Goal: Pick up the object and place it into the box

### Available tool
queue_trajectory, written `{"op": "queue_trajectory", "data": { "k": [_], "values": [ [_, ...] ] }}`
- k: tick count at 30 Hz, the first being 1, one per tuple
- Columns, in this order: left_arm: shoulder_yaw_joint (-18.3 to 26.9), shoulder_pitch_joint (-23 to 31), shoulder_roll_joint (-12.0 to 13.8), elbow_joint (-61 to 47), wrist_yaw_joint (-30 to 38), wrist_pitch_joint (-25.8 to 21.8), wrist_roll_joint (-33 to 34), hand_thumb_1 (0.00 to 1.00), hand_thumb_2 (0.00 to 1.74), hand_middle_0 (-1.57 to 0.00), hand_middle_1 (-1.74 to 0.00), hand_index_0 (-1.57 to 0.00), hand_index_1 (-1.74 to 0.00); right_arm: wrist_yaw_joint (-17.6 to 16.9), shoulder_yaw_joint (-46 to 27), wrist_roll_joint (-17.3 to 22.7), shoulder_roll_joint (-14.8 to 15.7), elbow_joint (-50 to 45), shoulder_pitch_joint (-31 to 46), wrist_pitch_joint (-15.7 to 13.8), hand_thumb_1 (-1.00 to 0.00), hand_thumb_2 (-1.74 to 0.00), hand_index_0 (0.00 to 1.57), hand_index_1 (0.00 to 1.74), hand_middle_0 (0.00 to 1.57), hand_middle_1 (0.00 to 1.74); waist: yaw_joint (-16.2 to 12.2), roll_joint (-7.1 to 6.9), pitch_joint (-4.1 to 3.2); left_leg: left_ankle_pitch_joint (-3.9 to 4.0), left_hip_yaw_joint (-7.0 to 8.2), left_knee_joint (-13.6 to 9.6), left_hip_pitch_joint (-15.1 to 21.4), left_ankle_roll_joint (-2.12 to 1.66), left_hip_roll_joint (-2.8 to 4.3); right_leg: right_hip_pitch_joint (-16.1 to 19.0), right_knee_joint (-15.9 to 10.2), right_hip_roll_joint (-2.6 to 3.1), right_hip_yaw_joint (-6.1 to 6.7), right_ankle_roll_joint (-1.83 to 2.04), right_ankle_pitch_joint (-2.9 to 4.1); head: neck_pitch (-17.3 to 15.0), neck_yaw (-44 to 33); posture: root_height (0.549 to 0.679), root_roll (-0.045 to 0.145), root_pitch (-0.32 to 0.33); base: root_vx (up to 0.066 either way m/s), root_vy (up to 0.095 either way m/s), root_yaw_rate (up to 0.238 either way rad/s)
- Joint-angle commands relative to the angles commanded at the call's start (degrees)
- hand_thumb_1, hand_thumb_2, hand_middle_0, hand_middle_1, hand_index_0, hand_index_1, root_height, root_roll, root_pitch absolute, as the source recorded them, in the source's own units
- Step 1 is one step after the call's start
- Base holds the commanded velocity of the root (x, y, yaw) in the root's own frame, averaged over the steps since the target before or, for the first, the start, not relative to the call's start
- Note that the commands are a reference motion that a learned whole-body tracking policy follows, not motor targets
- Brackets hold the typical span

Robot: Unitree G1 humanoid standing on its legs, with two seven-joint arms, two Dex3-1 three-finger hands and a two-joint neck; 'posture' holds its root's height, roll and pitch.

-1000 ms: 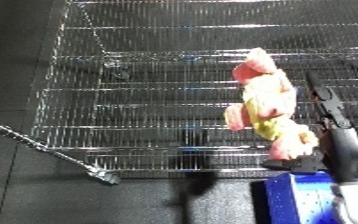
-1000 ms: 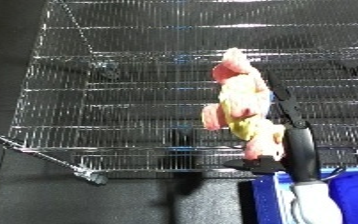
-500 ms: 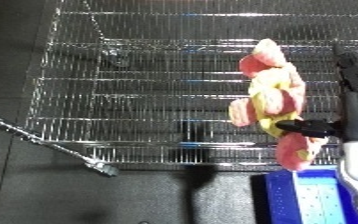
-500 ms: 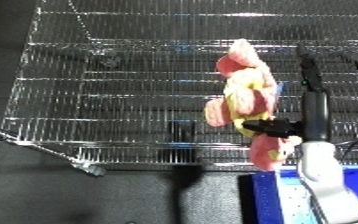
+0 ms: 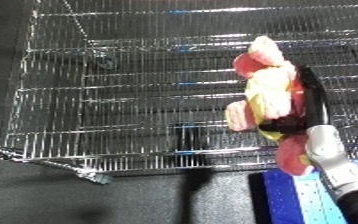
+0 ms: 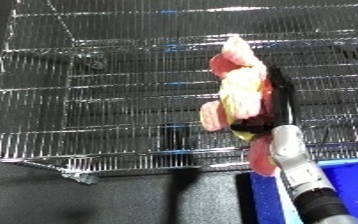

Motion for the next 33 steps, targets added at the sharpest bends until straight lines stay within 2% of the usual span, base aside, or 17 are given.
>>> {"op": "queue_trajectory", "data": {
  "k": [3, 12, 18, 23, 33],
  "values": [
    [-0.04, 0.4, 0.13, -0.07, -0.03, -0.05, -0.39, 1.0, 1.74, -1.57, -1.74, -1.57, -1.74, 0.98, 0.72, 0.24, 0.14, 1.68, -0.12, 0.26, 0.0, 0.0, 0.0, 0.0, 0.0, 0.0, 0.12, 0.18, 0.0, -0.03, -0.06, -0.1, -0.23, -0.09, 0.01, -0.18, -0.12, -0.01, -0.08, -0.01, 0.02, 0.27, 0.86, 0.627, 0.036, 0.01, 0.004, 0.005, 0.017],
    [0.72, 0.48, 0.01, 0.18, 0.71, 0.23, -0.31, 1.0, 1.74, -1.57, -1.74, -1.57, -1.74, 2.77, 1.46, 0.39, 1.54, 2.24, 1.13, 0.38, -0.45, -0.78, 0.71, 0.78, 0.71, 0.78, -0.51, -0.47, 0.0, -0.18, 0.13, -0.7, 0.3, -0.36, 0.49, 0.48, -0.6, 0.17, -0.19, -0.12, -0.18, 0.71, -0.39, 0.629, 0.036, 0.012, 0.008, 0.003, -0.008],
    [1.53, 0.15, -0.32, 0.7, 1.11, 0.0, -0.35, 1.0, 1.74, -1.57, -1.74, -1.57, -1.74, 1.75, 0.58, 0.17, 3.13, 0.62, 2.87, 0.07, -0.75, -1.3, 1.18, 1.3, 1.18, 1.3, -1.23, -1.19, 0.0, -0.38, 0.49, -1.28, 1.35, -0.47, 0.88, 1.41, -1.08, 0.22, -0.33, -0.07, -0.22, 0.9, -0.59, 0.631, 0.038, 0.005, -0.002, -0.004, -0.038],
    [1.73, -0.23, -0.16, 1.32, 0.73, -0.4, -0.48, 1.0, 1.74, -1.57, -1.74, -1.57, -1.74, 0.27, -0.97, 0.64, 2.36, -3.2, 4.68, -0.61, -1.0, -1.74, 1.57, 1.74, 1.57, 1.74, -1.87, -1.7, 0.0, -0.61, 0.72, -1.48, 2.33, -0.5, 1.13, 2.26, -1.3, 0.19, -0.3, -0.03, -0.17, 0.77, 0.06, 0.632, 0.041, -0.007, -0.013, -0.016, -0.029],
    [1.66, -1.99, -0.17, 2.75, -0.19, -0.44, -0.22, 1.0, 1.74, -1.57, -1.74, -1.57, -1.74, -2.4, -6.61, -0.32, -0.5, -17.05, 12.15, -2.88, -1.0, -1.74, 1.57, 1.74, 1.57, 1.74, -4.18, -2.45, 0.0, -0.62, 1.32, -2.01, 4.75, -0.35, 1.74, 3.92, -1.44, -0.02, -0.01, 0.12, 0.18, 0.82, 1.79, 0.632, 0.047, -0.044, -0.028, -0.024, -0.042]
  ]
}}
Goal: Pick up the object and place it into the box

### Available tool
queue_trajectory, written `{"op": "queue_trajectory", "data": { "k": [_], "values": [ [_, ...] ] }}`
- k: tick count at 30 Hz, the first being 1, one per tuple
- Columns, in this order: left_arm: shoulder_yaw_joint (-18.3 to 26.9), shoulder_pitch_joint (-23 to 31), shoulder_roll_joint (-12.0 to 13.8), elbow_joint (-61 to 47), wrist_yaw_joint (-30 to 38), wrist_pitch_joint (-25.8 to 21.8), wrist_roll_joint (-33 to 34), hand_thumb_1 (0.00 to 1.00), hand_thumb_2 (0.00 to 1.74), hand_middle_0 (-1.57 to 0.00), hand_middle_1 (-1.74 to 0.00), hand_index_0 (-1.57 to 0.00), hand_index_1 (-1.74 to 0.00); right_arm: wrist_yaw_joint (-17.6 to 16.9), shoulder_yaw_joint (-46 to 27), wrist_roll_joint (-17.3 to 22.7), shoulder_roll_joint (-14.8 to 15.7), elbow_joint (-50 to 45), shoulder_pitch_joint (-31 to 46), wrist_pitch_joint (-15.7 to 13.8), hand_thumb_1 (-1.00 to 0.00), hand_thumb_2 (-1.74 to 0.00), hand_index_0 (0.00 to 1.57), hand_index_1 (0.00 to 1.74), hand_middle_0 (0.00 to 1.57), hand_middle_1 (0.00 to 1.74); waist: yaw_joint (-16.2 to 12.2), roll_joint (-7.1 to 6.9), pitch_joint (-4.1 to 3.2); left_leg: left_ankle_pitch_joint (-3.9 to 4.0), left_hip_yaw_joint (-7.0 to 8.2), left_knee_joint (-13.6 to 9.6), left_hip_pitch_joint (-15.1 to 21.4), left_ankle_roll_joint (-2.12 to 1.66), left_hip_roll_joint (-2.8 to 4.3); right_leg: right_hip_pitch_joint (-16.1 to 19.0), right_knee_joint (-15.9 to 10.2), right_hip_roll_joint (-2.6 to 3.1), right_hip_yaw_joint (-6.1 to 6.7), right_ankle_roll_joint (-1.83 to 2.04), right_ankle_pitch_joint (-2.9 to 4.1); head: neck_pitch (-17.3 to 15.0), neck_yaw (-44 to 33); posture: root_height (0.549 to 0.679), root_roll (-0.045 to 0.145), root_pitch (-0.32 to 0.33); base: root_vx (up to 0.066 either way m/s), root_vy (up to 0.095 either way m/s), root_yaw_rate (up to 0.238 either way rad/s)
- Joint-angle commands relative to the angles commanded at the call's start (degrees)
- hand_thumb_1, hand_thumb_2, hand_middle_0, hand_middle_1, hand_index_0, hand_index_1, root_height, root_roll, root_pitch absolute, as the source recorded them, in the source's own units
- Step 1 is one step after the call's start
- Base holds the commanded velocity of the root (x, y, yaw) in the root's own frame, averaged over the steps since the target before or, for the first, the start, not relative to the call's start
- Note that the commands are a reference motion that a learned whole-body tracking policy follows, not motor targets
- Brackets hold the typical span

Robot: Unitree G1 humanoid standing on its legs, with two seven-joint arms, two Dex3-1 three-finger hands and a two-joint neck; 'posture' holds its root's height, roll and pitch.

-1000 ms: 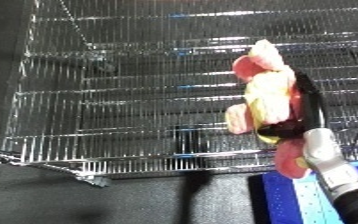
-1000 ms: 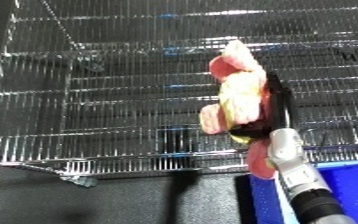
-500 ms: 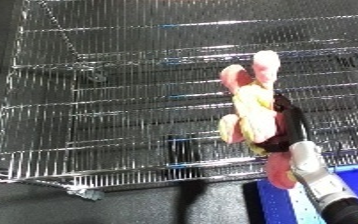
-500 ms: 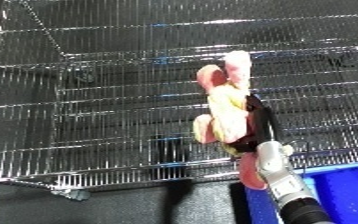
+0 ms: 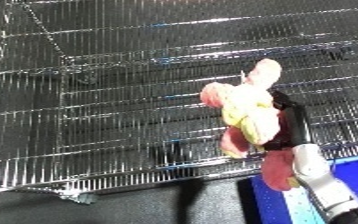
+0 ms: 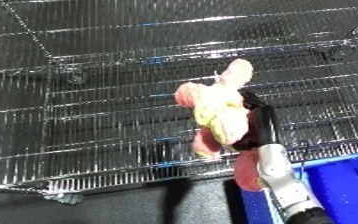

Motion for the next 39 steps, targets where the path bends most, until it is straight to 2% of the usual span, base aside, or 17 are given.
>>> {"op": "queue_trajectory", "data": {
  "k": [3, 8, 15, 21, 27, 33, 39],
  "values": [
    [-0.08, -0.43, -0.39, 0.48, -0.17, 0.18, 0.01, 1.0, 1.74, -1.57, -1.74, -1.57, -1.74, -1.64, -3.82, -1.29, -0.02, -8.18, 4.62, -1.21, -1.0, -1.74, 1.57, 1.74, 1.57, 1.74, -1.25, -0.1, 0.0, 0.1, 0.37, -0.24, 0.95, 0.16, 0.14, 0.66, -0.04, -0.15, 0.13, 0.05, 0.15, -0.19, 0.8, 0.631, 0.05, -0.06, -0.023, -0.02, -0.061],
    [0.31, -1.01, -2.09, 1.46, 0.4, 0.75, -0.16, 1.0, 1.74, -1.57, -1.74, -1.57, -1.74, -3.97, -12.31, -2.95, 2.27, -24.25, 14.28, -2.72, -1.0, -1.74, 1.57, 1.74, 1.57, 1.74, -3.55, -0.35, 0.0, 0.22, 0.89, -0.44, 2.65, 0.5, 0.33, 2.09, -0.23, -0.34, 0.39, 0.0, 0.38, -0.64, 3.89, 0.63, 0.055, -0.095, -0.01, -0.022, -0.06],
    [0.31, -0.71, -3.52, 0.99, 0.5, 1.97, -0.56, 1.0, 1.74, -1.57, -1.74, -1.57, -1.74, -5.7, -21.65, -4.07, 3.88, -35.76, 23.52, -3.82, -1.0, -1.74, 1.57, 1.74, 1.57, 1.74, -6.33, -0.34, 0.0, -0.13, 1.44, 0.07, 4.92, 0.81, 0.4, 4.5, -0.45, -0.51, 0.75, -0.08, 0.44, -2.2, 9.04, 0.628, 0.06, -0.146, -0.009, -0.02, -0.056],
    [0.39, -0.54, -3.95, 0.83, -0.15, 3.16, -0.26, 1.0, 1.74, -1.57, -1.74, -1.57, -1.74, -6.46, -28.79, -4.28, 4.24, -38.87, 30.66, -4.26, -1.0, -1.74, 1.57, 1.74, 1.57, 1.74, -8.97, -0.47, 0.0, -0.63, 1.89, 0.97, 6.58, 0.89, 0.59, 6.57, -0.84, -0.49, 1.15, -0.15, 0.53, -3.55, 12.26, 0.626, 0.064, -0.187, 0.0, -0.016, -0.067],
    [0.37, -0.58, -4.08, 0.92, -0.84, 3.75, 0.08, 1.0, 1.74, -1.57, -1.74, -1.57, -1.74, -7.94, -35.16, -4.83, 4.32, -39.25, 36.14, -4.65, -1.0, -1.74, 1.57, 1.74, 1.57, 1.74, -11.75, 0.01, -0.04, -0.89, 2.73, 0.96, 8.77, 0.93, 0.81, 8.75, -1.73, -0.38, 1.51, -0.1, 0.83, -6.39, 16.58, 0.627, 0.069, -0.219, 0.002, -0.007, -0.077],
    [-0.74, -0.38, -4.11, 1.34, -1.86, 4.09, -0.22, 1.0, 1.74, -1.57, -1.74, -1.57, -1.74, -9.53, -40.7, -4.73, 3.96, -38.84, 40.38, -5.26, -1.0, -1.74, 1.57, 1.74, 1.57, 1.74, -14.75, 0.93, -0.62, -1.26, 3.91, 0.86, 10.39, 1.04, 0.82, 10.03, -2.83, -0.37, 2.12, -0.13, 1.26, -4.91, 19.45, 0.629, 0.079, -0.236, 0.007, 0.022, -0.13],
    [-2.46, -1.32, -3.94, 2.24, -2.8, 3.87, -0.41, 1.0, 1.74, -1.57, -1.74, -1.57, -1.74, -10.97, -44.57, -3.52, 2.3, -36.33, 42.54, -6.06, -1.0, -1.74, 1.57, 1.74, 1.57, 1.74, -17.55, 1.95, -1.34, -1.47, 5.03, 0.23, 11.19, 1.14, 0.36, 10.38, -4.25, -0.31, 2.86, -0.09, 1.77, -4.48, 21.07, 0.632, 0.088, -0.234, -0.012, 0.034, -0.109]
  ]
}}
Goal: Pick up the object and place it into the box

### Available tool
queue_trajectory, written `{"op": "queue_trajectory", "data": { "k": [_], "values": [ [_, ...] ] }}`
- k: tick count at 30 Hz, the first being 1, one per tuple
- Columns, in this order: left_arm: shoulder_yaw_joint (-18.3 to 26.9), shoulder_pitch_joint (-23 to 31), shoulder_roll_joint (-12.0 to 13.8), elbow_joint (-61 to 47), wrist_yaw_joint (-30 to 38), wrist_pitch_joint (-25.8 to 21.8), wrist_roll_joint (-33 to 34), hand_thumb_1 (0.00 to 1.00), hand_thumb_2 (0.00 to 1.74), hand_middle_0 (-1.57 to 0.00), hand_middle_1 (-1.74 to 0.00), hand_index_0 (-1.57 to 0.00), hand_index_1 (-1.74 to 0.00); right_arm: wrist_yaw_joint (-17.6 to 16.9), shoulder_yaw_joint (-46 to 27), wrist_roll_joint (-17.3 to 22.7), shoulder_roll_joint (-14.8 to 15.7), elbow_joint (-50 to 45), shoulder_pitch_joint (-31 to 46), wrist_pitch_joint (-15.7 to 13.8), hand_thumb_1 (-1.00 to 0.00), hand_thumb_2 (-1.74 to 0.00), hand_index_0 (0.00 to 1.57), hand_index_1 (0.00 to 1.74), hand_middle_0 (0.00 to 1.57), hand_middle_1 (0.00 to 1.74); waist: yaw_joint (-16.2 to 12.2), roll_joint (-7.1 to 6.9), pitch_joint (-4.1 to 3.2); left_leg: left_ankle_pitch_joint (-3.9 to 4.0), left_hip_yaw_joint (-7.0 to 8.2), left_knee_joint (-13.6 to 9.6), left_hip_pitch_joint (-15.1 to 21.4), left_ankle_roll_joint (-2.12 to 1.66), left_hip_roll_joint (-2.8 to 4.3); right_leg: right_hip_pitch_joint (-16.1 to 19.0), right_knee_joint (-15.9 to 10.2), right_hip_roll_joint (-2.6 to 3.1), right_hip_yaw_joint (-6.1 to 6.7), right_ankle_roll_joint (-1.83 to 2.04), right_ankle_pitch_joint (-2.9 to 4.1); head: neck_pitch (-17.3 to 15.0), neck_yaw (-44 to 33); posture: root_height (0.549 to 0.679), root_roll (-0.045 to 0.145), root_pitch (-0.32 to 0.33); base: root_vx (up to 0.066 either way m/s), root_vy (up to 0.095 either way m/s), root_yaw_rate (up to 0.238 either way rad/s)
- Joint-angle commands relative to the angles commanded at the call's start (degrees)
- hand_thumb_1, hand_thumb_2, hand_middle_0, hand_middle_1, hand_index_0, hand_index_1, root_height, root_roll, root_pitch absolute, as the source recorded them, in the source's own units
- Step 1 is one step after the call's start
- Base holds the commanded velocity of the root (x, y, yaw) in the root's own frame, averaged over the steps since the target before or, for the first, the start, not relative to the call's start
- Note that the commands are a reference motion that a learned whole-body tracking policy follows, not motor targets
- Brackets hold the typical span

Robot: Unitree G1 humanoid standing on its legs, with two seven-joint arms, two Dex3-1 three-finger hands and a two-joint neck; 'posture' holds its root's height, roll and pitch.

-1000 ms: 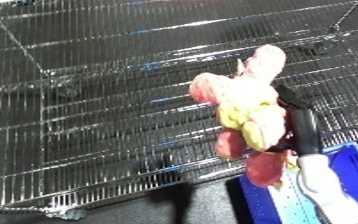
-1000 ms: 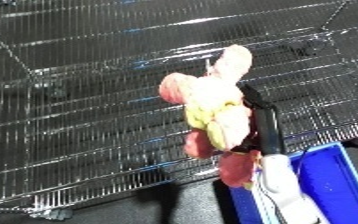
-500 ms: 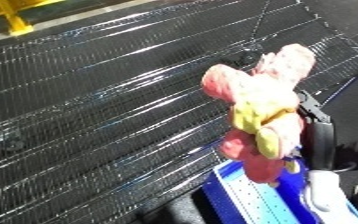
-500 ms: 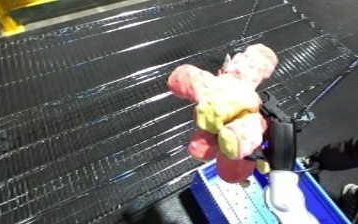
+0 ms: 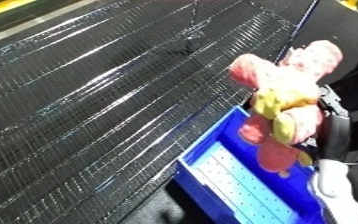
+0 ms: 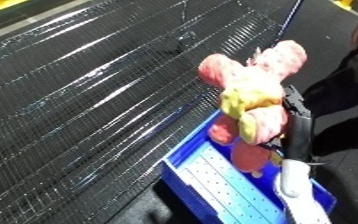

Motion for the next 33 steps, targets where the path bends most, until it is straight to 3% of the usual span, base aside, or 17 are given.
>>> {"op": "queue_trajectory", "data": {
  "k": [4, 13, 24, 33],
  "values": [
    [-0.85, -0.68, 0.09, 0.54, -0.62, -0.37, -0.4, 1.0, 1.74, -1.57, -1.74, -1.57, -1.74, -0.01, -1.22, 1.81, -0.8, 2.82, 0.52, -0.6, -1.0, -1.74, 1.57, 1.74, 1.57, 1.74, -1.2, 0.7, -0.32, 0.09, 0.61, -0.67, 0.28, -0.06, -0.34, 0.08, -0.84, -0.03, 0.37, 0.0, 0.23, -1.13, 0.49, 0.633, 0.093, -0.23, -0.018, 0.028, -0.067],
    [-1.97, -1.15, 0.32, 1.76, -1.55, -1.2, -0.71, 1.0, 1.74, -1.57, -1.74, -1.57, -1.74, -0.33, -2.03, 6.4, -1.79, 11.18, -0.15, -1.75, -0.55, -0.96, 0.86, 0.96, 0.86, 0.96, -1.89, 2.32, -0.76, 0.44, 1.53, -2.06, 0.94, -0.1, -0.79, 0.34, -1.92, -0.11, 0.7, 0.09, 0.19, -3.22, 1.59, 0.635, 0.099, -0.223, -0.008, 0.011, -0.034],
    [-1.37, -0.1, 0.47, 2.07, -2.08, -1.44, -0.01, 1.0, 1.74, -1.57, -1.74, -1.57, -1.74, -1.04, -1.76, 5.72, -2.04, 12.45, -0.54, -1.8, 0.0, 0.0, 0.0, 0.0, 0.0, 0.0, -0.89, 3.36, -1.16, 0.95, 1.84, -3.77, 1.64, -0.08, -0.95, 0.84, -2.74, -0.01, 0.6, 0.17, -0.39, -3.1, 2.31, 0.638, 0.098, -0.211, 0.003, -0.004, -0.008],
    [-1.2, 0.55, 0.79, 1.37, -2.23, -1.48, 0.58, 1.0, 1.74, -1.57, -1.74, -1.57, -1.74, -1.89, -1.76, 4.78, -2.46, 12.31, -0.85, -1.16, 0.0, 0.0, 0.0, 0.0, 0.0, 0.0, -0.11, 3.48, -1.45, 1.29, 2.06, -4.84, 2.34, -0.21, -0.72, 1.05, -2.79, 0.1, 0.36, 0.29, -1.07, -2.49, 2.64, 0.64, 0.097, -0.2, 0.014, -0.013, 0.014]
  ]
}}
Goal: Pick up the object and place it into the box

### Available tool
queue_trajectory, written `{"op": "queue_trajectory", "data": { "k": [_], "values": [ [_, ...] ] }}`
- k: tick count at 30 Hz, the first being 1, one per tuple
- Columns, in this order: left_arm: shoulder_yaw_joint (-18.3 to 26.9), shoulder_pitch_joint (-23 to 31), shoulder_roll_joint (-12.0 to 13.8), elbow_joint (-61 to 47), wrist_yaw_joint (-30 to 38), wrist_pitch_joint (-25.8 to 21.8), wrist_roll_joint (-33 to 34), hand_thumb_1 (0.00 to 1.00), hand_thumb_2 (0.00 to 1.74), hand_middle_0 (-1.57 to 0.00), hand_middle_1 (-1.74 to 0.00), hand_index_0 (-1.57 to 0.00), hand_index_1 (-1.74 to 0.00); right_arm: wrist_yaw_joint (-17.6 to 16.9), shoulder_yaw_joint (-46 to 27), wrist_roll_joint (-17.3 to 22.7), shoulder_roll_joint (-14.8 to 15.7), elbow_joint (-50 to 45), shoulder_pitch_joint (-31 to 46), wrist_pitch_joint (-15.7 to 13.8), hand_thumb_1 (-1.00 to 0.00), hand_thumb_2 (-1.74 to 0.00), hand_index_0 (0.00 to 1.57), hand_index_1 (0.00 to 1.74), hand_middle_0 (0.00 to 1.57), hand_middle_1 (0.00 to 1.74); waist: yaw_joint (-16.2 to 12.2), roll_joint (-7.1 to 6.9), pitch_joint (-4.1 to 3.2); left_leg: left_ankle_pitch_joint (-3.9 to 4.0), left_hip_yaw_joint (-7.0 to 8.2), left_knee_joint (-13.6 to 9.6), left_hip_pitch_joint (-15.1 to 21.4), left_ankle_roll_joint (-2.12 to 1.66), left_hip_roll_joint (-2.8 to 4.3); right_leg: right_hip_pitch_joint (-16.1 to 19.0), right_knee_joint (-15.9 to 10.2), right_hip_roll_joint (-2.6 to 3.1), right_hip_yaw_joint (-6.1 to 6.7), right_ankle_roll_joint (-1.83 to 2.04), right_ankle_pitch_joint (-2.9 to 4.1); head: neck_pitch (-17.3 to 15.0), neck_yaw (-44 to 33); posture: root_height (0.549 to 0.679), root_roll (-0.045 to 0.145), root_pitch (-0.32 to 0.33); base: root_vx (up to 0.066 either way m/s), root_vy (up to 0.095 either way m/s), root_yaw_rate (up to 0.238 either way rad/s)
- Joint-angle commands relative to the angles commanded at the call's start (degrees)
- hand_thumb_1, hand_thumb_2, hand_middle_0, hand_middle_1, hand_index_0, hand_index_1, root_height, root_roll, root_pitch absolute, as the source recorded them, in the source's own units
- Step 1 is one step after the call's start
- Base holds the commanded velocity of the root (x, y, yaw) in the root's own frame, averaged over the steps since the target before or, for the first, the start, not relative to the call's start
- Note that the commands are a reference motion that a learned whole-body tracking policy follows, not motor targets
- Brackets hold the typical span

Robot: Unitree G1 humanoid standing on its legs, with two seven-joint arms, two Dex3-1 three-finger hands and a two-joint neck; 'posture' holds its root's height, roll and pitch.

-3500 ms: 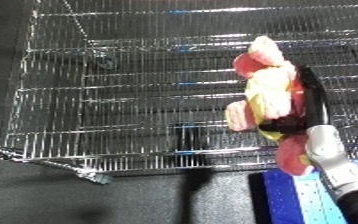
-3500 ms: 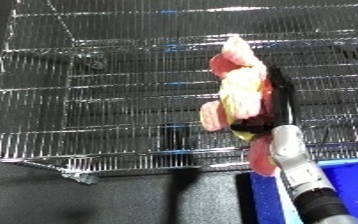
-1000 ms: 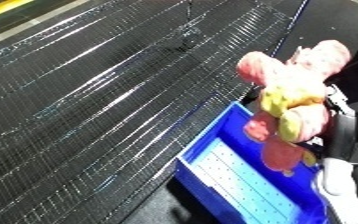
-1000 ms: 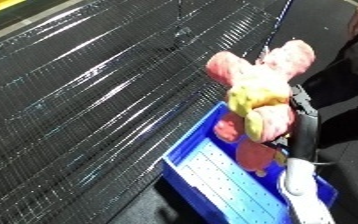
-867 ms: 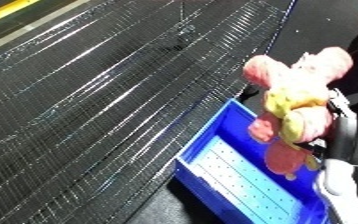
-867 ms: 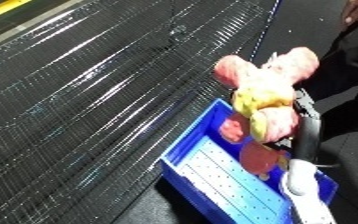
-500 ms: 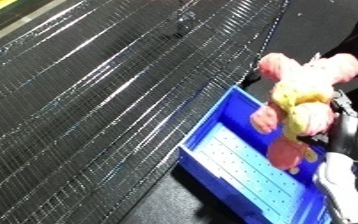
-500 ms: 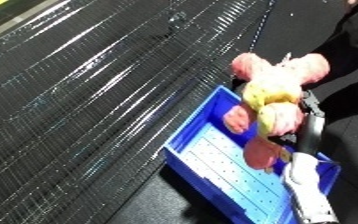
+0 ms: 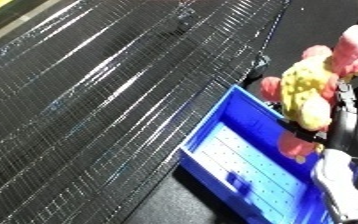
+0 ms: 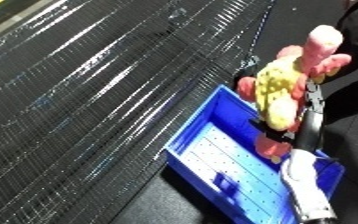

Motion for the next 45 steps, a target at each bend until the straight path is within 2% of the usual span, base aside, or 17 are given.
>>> {"op": "queue_trajectory", "data": {
  "k": [12, 17, 23, 31, 34, 35, 40, 45],
  "values": [
    [1.19, 1.41, -0.13, -0.84, 0.32, 0.12, 0.21, 1.0, 1.74, -1.57, -1.74, -1.57, -1.74, 0.54, 0.86, 0.35, -0.48, -0.06, -0.46, 0.37, 0.0, 0.0, 0.0, 0.0, 0.0, 0.0, 1.6, -0.47, -0.02, 0.29, -0.46, -0.38, -0.04, -0.24, 0.32, 0.06, 0.15, 0.25, -0.46, -0.08, -0.53, -0.58, -0.98, 0.643, 0.095, -0.186, 0.013, -0.019, 0.025],
    [2.1, 2.15, -0.42, -1.2, 0.44, 0.57, 0.06, 1.0, 1.74, -1.57, -1.74, -1.57, -1.74, 2.89, 2.29, 0.22, -0.13, -1.98, 0.27, 0.69, 0.0, 0.0, 0.0, 0.0, 0.0, 0.0, 2.47, -1.07, 0.08, 0.38, -0.89, -0.34, -0.27, -0.35, 0.49, -0.03, 0.71, 0.42, -0.72, -0.17, -0.94, -1.14, -1.65, 0.644, 0.093, -0.181, 0.015, -0.019, 0.041],
    [3.83, 3.2, -0.59, -1.59, 0.91, 1.44, -0.1, 1.0, 1.74, -1.57, -1.74, -1.57, -1.74, 7.12, 4.82, 1.37, 0.55, -4.3, 1.45, 1.16, 0.0, 0.0, 0.0, 0.0, 0.0, 0.0, 3.8, -2.42, 0.27, 0.71, -1.63, -0.05, -1.01, -0.62, 0.78, -0.32, 1.14, 0.82, -1.09, -0.26, -1.14, -2.88, -3.99, 0.643, 0.088, -0.178, 0.006, -0.029, 0.067],
    [6.02, 4.13, -0.89, -2.77, 1.38, 2.14, -0.13, 1.0, 1.74, -1.57, -1.74, -1.57, -1.74, 10.82, 9.04, 2.08, 3.29, -10.49, 0.44, 0.99, 0.0, 0.0, 0.0, 0.0, 0.0, 0.0, 5.93, -4.27, 0.36, 0.96, -2.78, 0.59, -2.08, -0.84, 1.07, -0.54, 1.8, 1.2, -1.68, -0.3, -1.17, -2.68, -12.64, 0.642, 0.08, -0.178, -0.015, -0.02, 0.073],
    [6.39, 3.96, -0.91, -2.78, 1.72, 2.32, 0.16, 1.0, 1.74, -1.57, -1.74, -1.57, -1.74, 11.7, 11.23, 2.31, 4.39, -12.82, -1.02, 0.87, 0.0, 0.0, 0.0, 0.0, 0.0, 0.0, 6.9, -4.87, 0.37, 1.08, -3.26, 0.84, -2.49, -0.89, 1.11, -0.64, 2.12, 1.29, -1.92, -0.33, -1.15, -1.85, -18.87, 0.642, 0.076, -0.178, -0.032, -0.018, 0.103],
    [6.45, 3.87, -0.9, -2.74, 1.79, 2.4, 0.25, 1.0, 1.74, -1.57, -1.74, -1.57, -1.74, 11.98, 12.01, 2.38, 4.68, -13.36, -1.53, 0.89, 0.0, 0.0, 0.0, 0.0, 0.0, 0.0, 7.2, -5.04, 0.37, 1.11, -3.41, 0.94, -2.63, -0.91, 1.11, -0.66, 2.23, 1.3, -1.99, -0.34, -1.16, -1.84, -19.13, 0.642, 0.075, -0.178, -0.03, -0.016, 0.098],
    [6.53, 2.93, -0.78, -1.81, 2.03, 2.96, 1.33, 1.0, 1.74, -1.57, -1.74, -1.57, -1.74, 14.43, 18.0, 4.91, 6.73, -14.02, -5.04, 1.1, 0.0, 0.0, 0.0, 0.0, 0.0, 0.0, 9.22, -6.05, 0.31, 1.25, -4.36, 1.62, -3.37, -0.98, 1.07, -0.81, 3.15, 1.27, -2.37, -0.4, -1.4, -2.22, -30.38, 0.64, 0.071, -0.182, -0.029, -0.017, 0.119],
    [6.57, 1.85, -0.58, -1.4, 2.09, 3.46, 2.76, 1.0, 1.74, -1.57, -1.74, -1.57, -1.74, 15.82, 22.78, 5.37, 8.15, -13.81, -8.38, 1.54, 0.0, 0.0, 0.0, 0.0, 0.0, 0.0, 10.93, -6.78, 0.41, 1.43, -5.16, 2.18, -4.05, -0.97, 0.86, -1.03, 4.0, 1.15, -2.75, -0.45, -1.61, -1.85, -36.18, 0.638, 0.068, -0.188, -0.007, -0.002, 0.098]
  ]
}}
